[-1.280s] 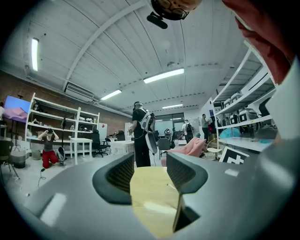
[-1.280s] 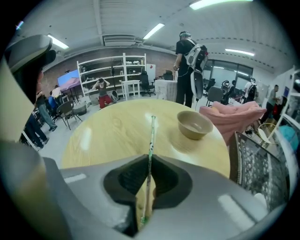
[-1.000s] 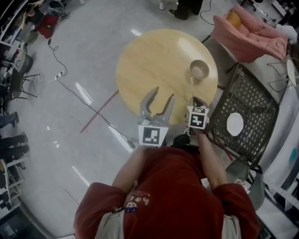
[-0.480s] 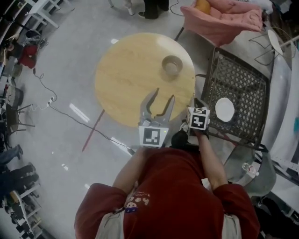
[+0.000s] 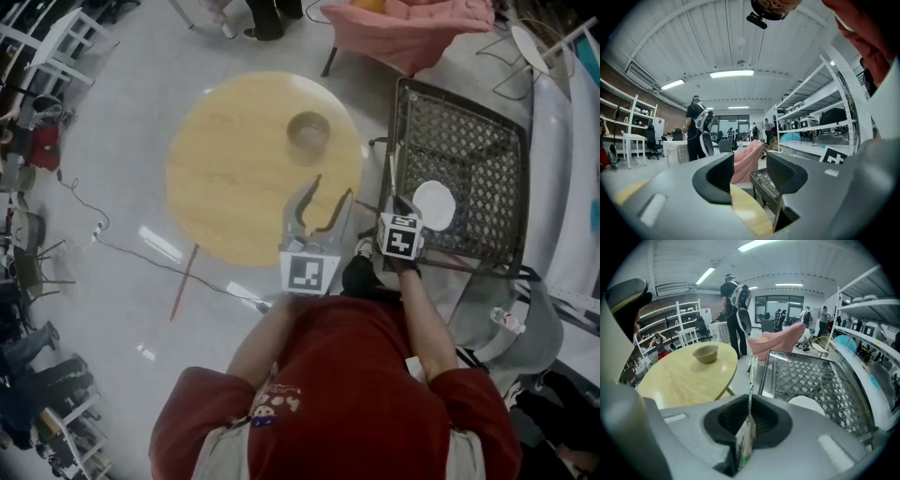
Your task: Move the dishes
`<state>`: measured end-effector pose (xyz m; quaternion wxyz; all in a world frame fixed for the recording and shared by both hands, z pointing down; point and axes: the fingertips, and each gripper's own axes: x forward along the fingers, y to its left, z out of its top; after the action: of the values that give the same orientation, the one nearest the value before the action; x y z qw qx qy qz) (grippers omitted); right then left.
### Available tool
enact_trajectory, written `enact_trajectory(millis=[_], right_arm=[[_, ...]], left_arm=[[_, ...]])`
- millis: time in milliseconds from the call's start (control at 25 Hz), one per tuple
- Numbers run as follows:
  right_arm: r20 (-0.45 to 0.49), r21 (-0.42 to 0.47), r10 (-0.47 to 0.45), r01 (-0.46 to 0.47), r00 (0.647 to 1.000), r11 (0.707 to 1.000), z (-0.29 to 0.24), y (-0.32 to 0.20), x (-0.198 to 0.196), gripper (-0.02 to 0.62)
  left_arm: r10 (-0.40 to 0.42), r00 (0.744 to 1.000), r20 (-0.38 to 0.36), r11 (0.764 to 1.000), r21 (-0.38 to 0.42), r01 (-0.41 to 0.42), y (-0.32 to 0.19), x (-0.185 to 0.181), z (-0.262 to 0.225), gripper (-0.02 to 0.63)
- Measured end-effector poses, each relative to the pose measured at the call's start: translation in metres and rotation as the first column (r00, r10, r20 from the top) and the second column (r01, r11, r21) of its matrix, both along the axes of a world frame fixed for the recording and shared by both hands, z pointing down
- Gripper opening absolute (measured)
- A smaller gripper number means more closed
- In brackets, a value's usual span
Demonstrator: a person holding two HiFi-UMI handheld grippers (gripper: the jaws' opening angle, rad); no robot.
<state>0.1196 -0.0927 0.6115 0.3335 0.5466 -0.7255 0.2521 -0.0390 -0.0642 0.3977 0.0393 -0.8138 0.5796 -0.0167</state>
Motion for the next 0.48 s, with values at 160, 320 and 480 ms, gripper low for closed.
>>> enact_trajectory(millis=[160, 320, 480], right_arm=[[-0.010, -0.007, 0.029, -0.029, 1.000, 1.000, 0.004, -0.001, 0.025, 0.023], [-0.001, -0.022, 0.051, -0.051, 0.999, 0.998, 0.011, -0.001, 0.042, 0.023], [0.003, -0.051, 0.065, -0.065, 0.998, 0.997, 0.019, -0.001, 0.054, 0.023]], left_arm=[[0.027, 1.000, 0.001, 1.000, -0.001, -0.027, -0.008, 0.021, -0.001, 0.225], [0.054, 0.998, 0.016, 0.999, 0.003, -0.054, -0.014, 0.041, -0.002, 0.225], [0.074, 0.997, 0.035, 0.997, -0.007, -0.074, -0.018, 0.057, -0.002, 0.225]])
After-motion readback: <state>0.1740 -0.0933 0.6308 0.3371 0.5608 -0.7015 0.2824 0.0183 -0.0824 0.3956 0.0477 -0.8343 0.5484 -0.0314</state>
